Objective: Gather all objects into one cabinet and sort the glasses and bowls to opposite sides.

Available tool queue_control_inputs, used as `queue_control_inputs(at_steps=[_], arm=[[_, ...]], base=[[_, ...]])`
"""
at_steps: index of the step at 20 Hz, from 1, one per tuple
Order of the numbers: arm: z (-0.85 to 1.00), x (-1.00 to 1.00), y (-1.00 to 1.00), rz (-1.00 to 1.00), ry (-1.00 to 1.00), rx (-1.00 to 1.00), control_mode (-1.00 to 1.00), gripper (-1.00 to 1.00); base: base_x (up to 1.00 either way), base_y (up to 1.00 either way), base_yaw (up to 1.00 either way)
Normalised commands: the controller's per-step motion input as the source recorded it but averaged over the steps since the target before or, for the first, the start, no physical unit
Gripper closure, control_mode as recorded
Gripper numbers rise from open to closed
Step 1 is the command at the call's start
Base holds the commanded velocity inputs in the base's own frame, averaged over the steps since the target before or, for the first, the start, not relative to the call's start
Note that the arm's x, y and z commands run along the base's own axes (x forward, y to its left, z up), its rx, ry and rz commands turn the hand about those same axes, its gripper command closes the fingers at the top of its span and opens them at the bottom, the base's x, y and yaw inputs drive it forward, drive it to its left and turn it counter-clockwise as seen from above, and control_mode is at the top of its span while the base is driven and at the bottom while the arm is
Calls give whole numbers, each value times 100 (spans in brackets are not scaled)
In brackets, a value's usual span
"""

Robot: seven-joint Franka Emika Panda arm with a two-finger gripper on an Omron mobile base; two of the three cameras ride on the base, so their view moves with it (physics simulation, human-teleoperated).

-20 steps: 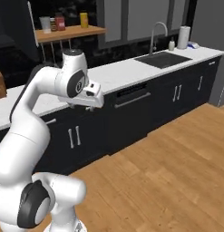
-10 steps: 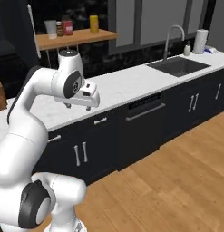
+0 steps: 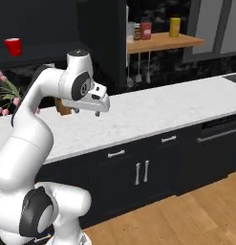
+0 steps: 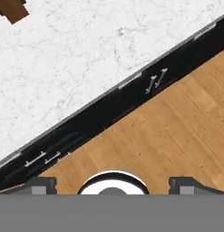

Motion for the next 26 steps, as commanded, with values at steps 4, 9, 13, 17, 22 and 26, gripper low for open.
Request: queue_control_inputs(at_steps=[4, 9, 13, 17, 22, 26], arm=[[0, 0, 0, 0, 0, 0, 100, -100], [0, 0, 0, 0, 0, 0, 100, -100], [0, 0, 0, 0, 0, 0, 100, -100], [0, 0, 0, 0, 0, 0, 100, -100], [0, 0, 0, 0, 0, 0, 100, -100], [0, 0, 0, 0, 0, 0, 100, -100]], base=[[0, 61, 54], [37, 26, 52], [77, -3, 47], [97, -46, 48], [57, -36, 37], [1, -6, 2]])
